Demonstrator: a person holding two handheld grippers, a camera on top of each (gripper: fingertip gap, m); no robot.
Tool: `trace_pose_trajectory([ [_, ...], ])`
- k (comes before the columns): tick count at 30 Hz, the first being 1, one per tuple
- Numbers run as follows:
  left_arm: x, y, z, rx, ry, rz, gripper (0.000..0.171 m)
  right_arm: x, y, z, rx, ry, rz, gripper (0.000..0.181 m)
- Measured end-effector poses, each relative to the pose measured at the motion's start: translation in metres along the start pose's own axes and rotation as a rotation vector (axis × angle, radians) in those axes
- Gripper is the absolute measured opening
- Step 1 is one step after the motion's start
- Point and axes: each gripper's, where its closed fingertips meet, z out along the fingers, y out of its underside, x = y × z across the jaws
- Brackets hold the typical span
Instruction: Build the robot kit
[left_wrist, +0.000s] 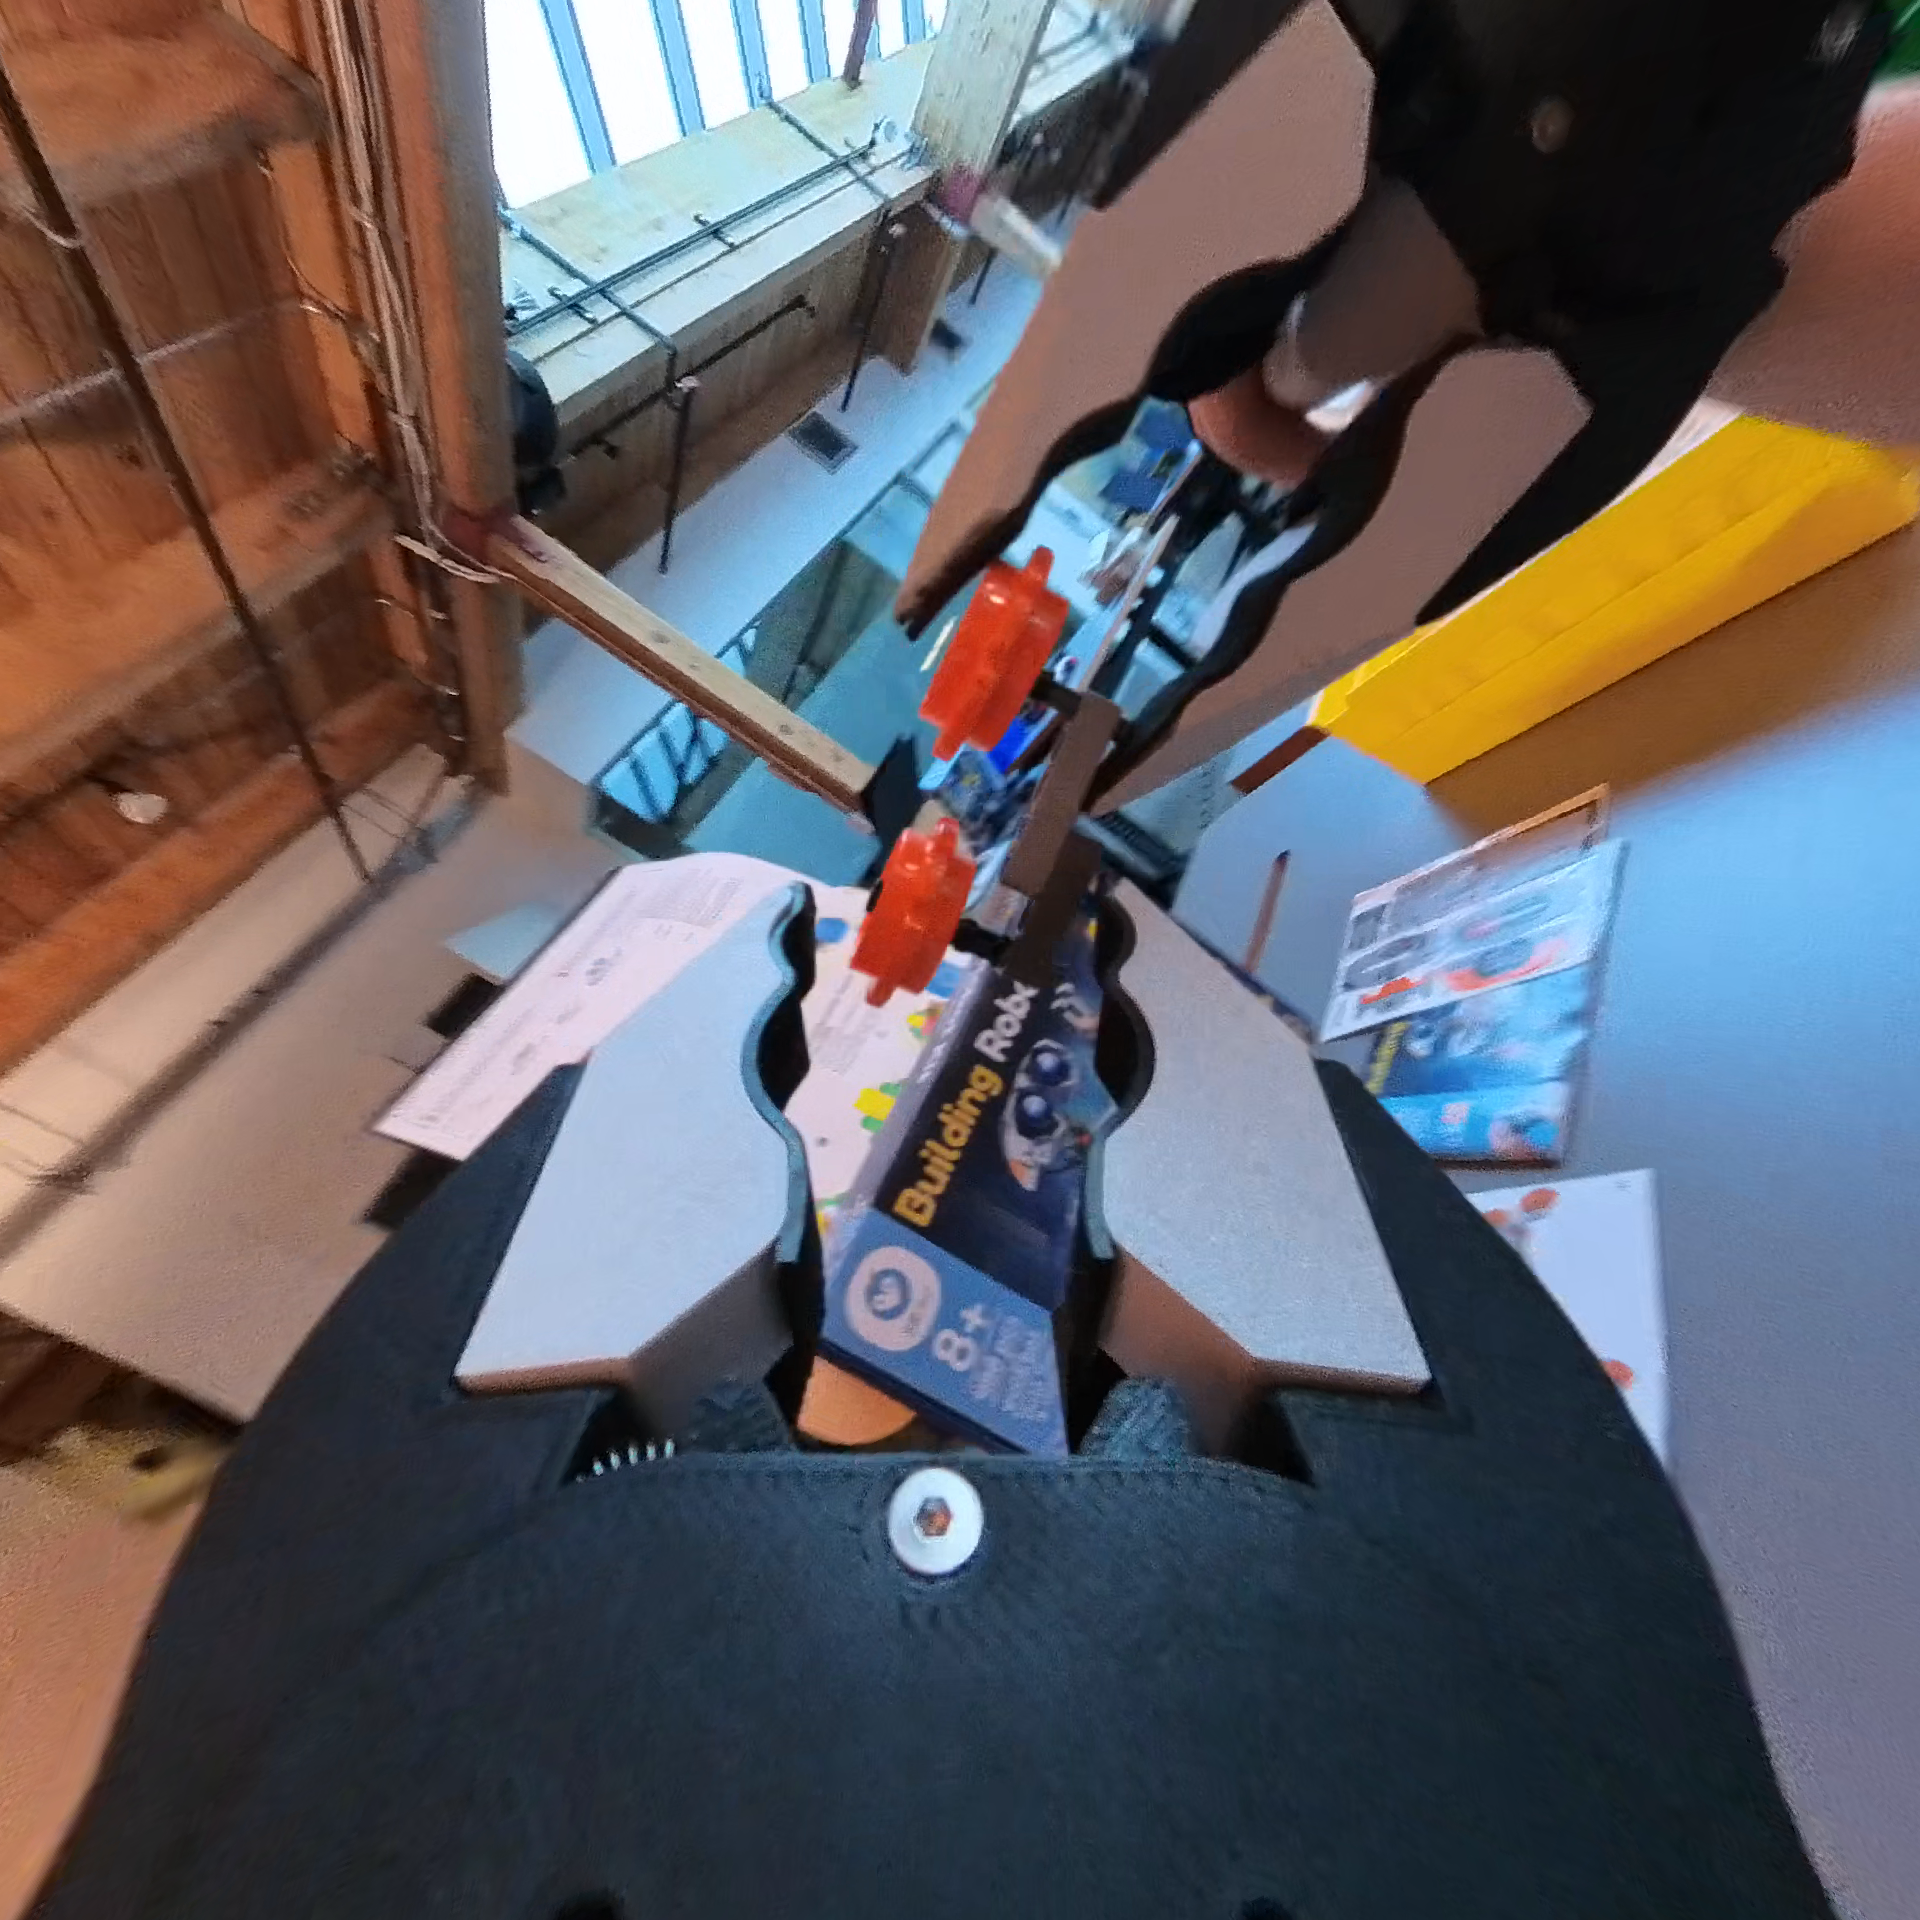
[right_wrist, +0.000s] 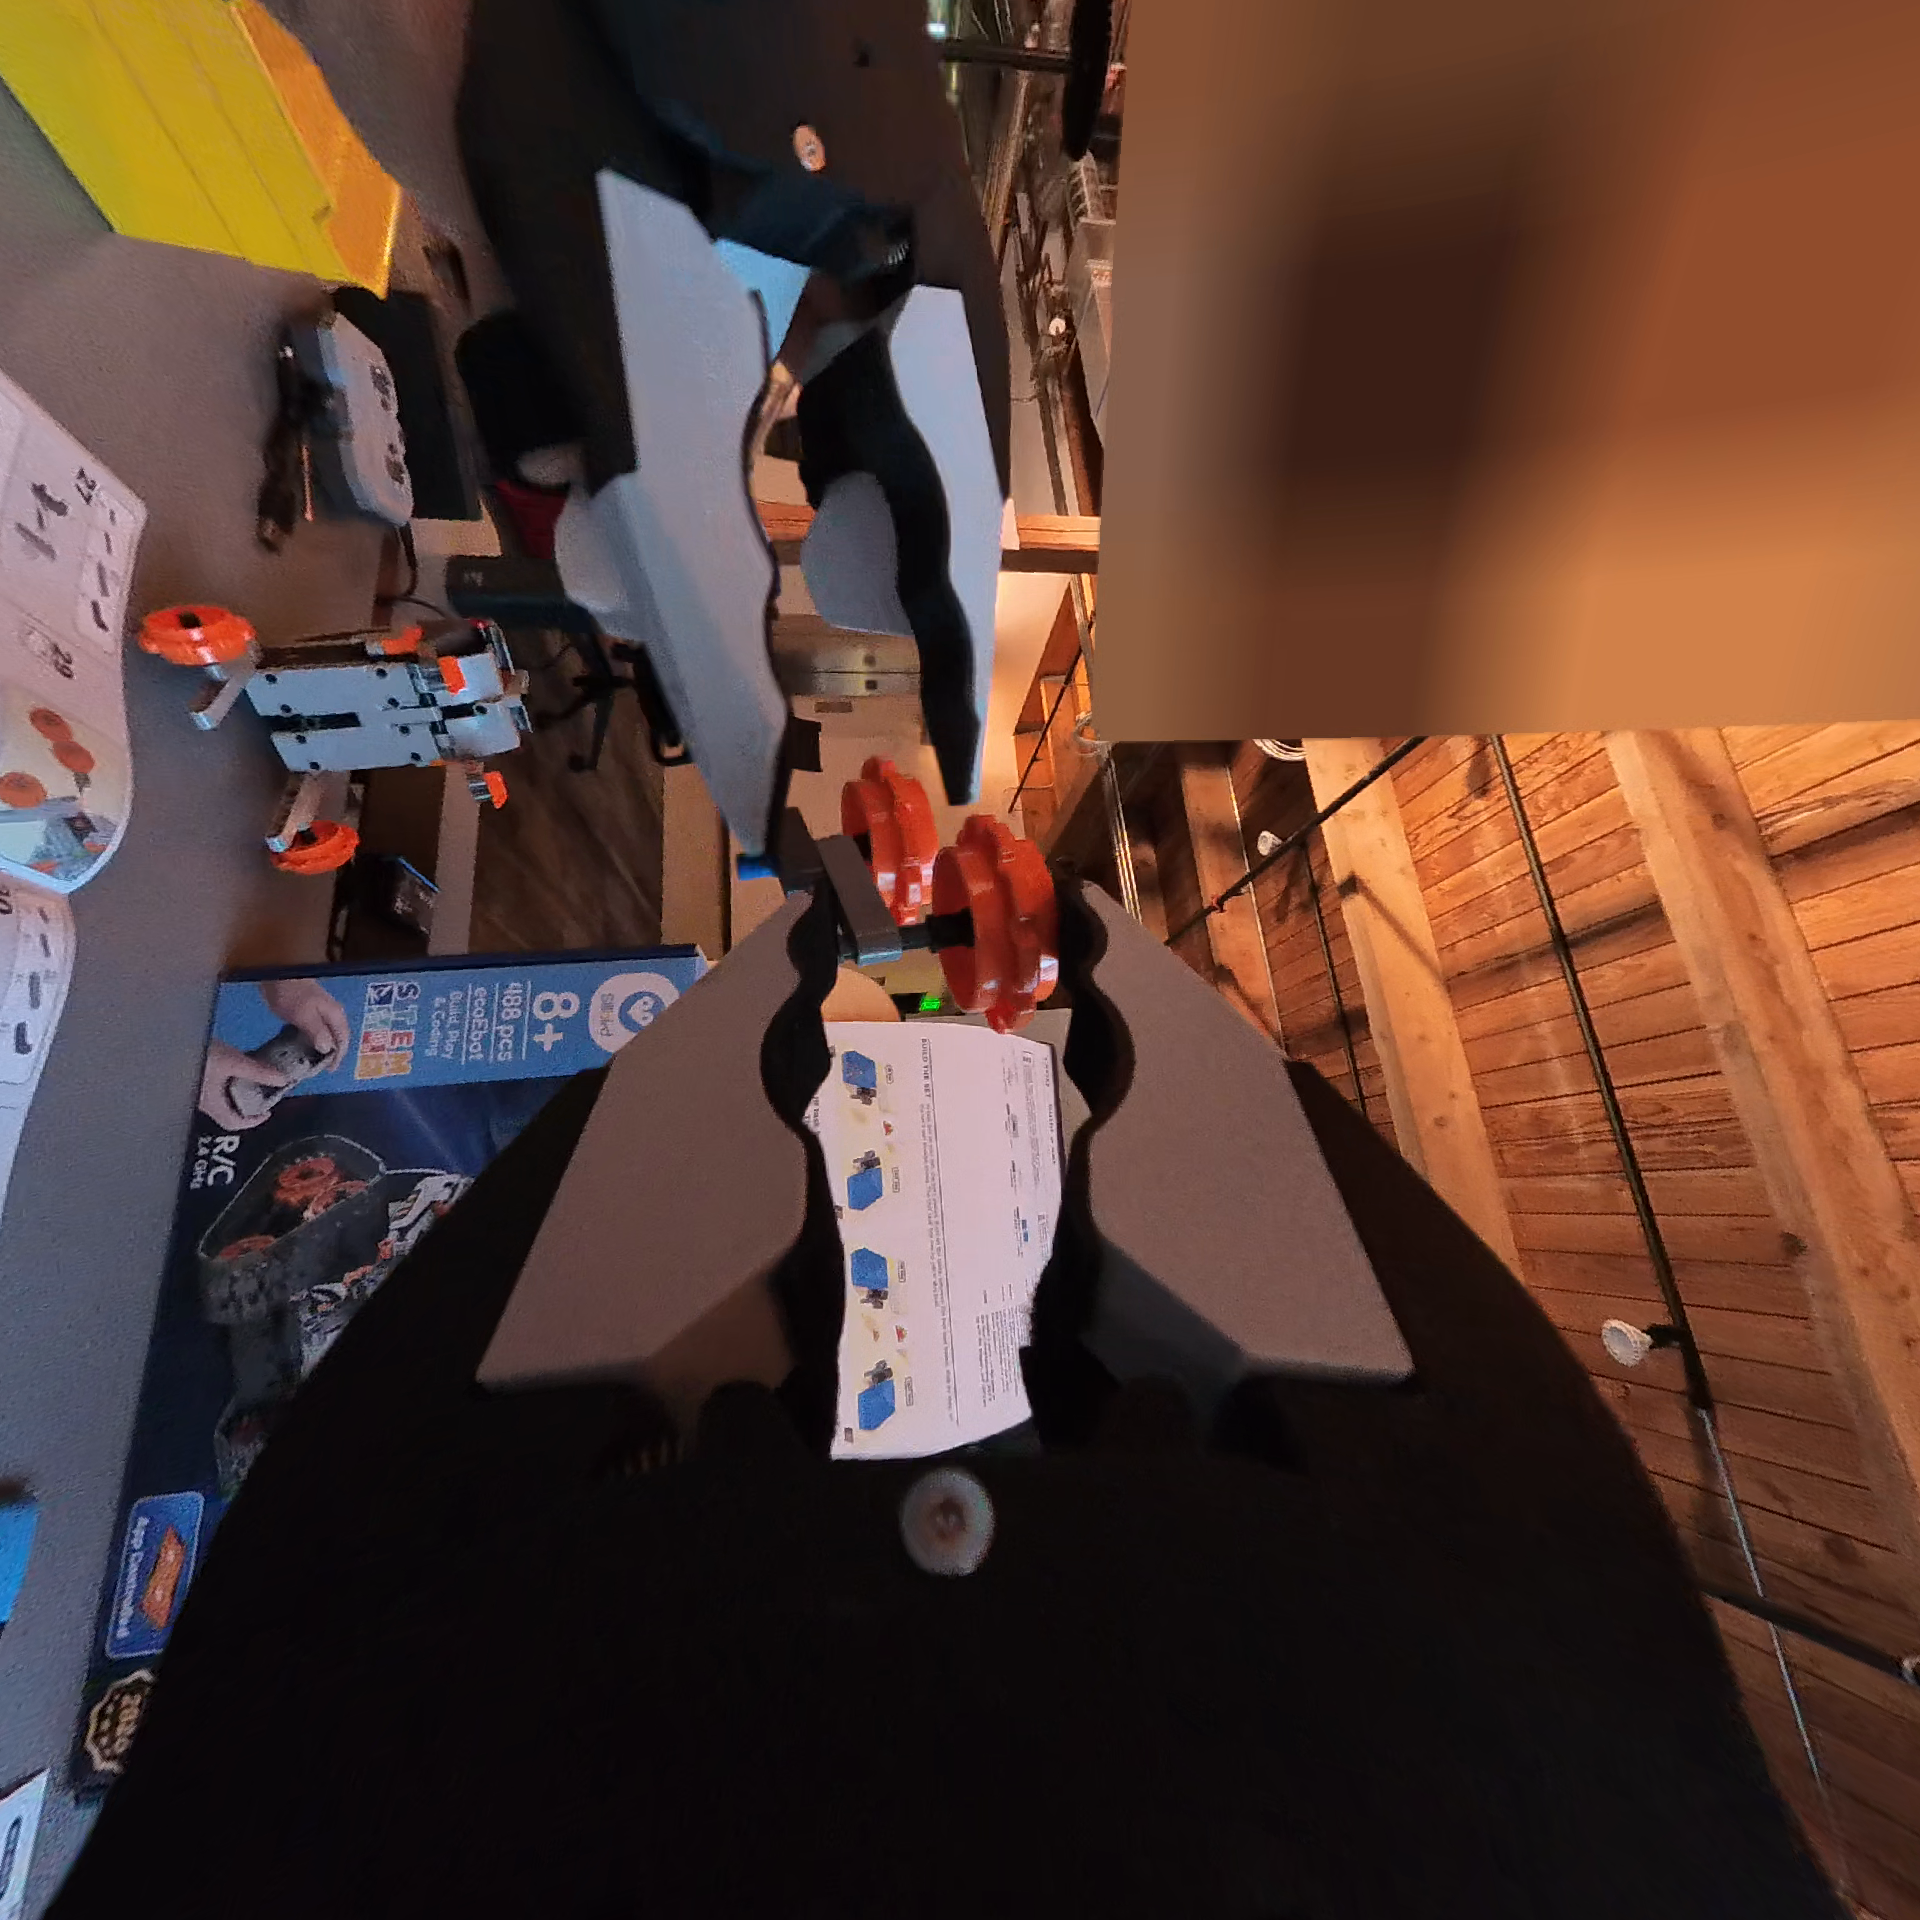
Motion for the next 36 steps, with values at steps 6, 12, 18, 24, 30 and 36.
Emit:
trace_pose_trajectory([
  [6,0.001,-0.025,-0.034,0.206,0.433,-0.644,0.065,-0.010,-0.017,-0.008,0.050,-0.015,-0.113,0.041],
  [12,-0.020,-0.043,-0.053,0.409,0.615,-1.058,0.074,-0.017,-0.035,-0.024,0.091,0.076,-0.052,0.041],
  [18,0.041,-0.035,-0.026,0.357,0.751,-1.033,0.065,-0.024,-0.042,-0.036,0.095,0.116,-0.031,0.041],
  [24,0.074,-0.040,-0.009,0.352,0.843,-1.061,0.031,-0.020,-0.033,-0.039,0.062,0.121,-0.036,0.042],
  [30,0.062,-0.041,-0.008,0.435,0.744,-1.027,0.008,-0.020,-0.019,-0.036,0.023,0.143,-0.003,0.041],
  [36,0.054,-0.014,0.000,0.377,0.620,-0.979,0.008,-0.033,0.000,-0.030,-0.028,0.097,0.269,0.048],
])
